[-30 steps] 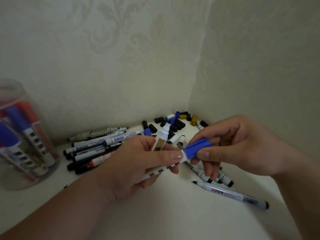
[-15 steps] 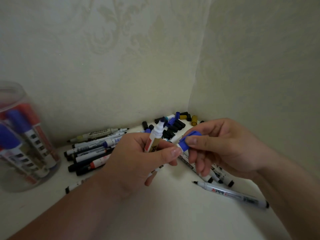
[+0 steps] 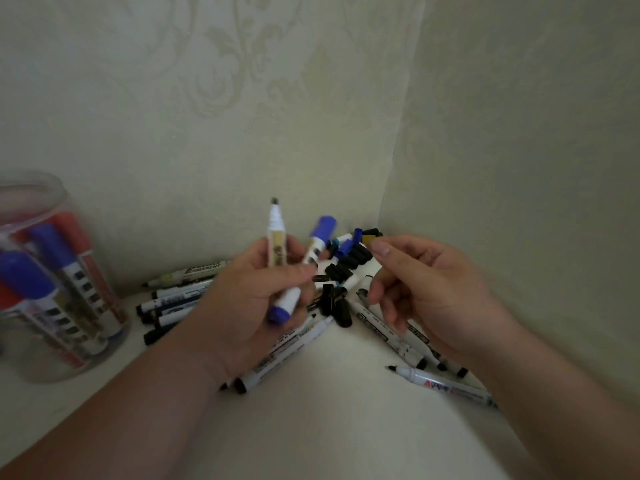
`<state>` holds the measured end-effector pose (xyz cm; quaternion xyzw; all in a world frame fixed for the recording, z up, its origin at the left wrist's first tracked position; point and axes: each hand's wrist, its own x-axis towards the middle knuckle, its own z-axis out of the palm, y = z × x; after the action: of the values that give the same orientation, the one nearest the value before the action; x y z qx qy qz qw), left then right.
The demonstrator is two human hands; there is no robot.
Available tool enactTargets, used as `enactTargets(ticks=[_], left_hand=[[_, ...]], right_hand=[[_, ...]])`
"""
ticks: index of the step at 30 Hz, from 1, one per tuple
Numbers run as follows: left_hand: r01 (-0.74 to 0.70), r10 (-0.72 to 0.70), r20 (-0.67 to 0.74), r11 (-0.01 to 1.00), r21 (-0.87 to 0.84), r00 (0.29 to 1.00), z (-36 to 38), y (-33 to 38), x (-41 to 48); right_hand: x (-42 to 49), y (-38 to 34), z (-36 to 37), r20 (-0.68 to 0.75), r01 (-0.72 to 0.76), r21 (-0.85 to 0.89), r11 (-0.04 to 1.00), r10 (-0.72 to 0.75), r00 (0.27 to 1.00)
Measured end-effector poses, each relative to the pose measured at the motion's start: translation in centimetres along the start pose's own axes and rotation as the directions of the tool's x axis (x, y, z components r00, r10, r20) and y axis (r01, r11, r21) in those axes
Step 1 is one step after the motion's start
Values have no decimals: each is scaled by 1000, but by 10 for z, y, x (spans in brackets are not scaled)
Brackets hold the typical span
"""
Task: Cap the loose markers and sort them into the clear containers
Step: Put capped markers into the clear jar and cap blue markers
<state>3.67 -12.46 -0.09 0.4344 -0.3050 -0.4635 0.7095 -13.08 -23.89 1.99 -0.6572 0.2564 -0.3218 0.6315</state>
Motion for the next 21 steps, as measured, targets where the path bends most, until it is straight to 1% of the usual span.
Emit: enactTargets(ticks=[2, 4, 6, 8, 9, 11, 13, 14, 18, 19, 21], left_hand=[[-108, 110, -136, 994, 20, 985, -6, 6, 5], [-185, 193, -237, 981, 56, 952, -11, 13, 8], [-192, 216, -288, 975, 107, 933, -14, 15, 8], [-175, 215, -296, 972, 156, 931, -14, 14, 8], [-171, 213, -288, 972, 164, 934, -14, 13, 9], [-164, 201, -283, 975, 151, 938, -14, 11, 10], [-156, 189, -289, 979, 133, 939, -14, 9, 10], [-147, 178, -291, 981, 127, 940, -13, 9, 10], [-117, 150, -300, 985, 125, 942, -11, 5, 9], [-115, 150, -293, 984, 132, 944, -11, 4, 9], [-111, 152, -271, 981, 160, 951, -12, 3, 9]], right_hand=[[1, -1, -3, -52, 19, -105, 994, -24, 998], [4, -4, -6, -97, 16, -263, 965, -43, 994], [13, -7, -7, -125, -5, -389, 921, -48, 991], [28, -10, -5, -124, -13, -524, 852, -61, 990], [38, -11, -3, -101, 0, -618, 786, -79, 992], [59, -11, 1, -27, 43, -794, 606, -105, 994], [82, -10, 6, 54, 90, -905, 417, -97, 994], [94, -9, 7, 87, 112, -932, 344, -88, 992], [130, -5, 15, 141, 138, -983, 122, 17, 990], [135, -3, 16, 145, 141, -987, 79, 52, 988], [143, 3, 19, 137, 135, -990, 29, 100, 986]])
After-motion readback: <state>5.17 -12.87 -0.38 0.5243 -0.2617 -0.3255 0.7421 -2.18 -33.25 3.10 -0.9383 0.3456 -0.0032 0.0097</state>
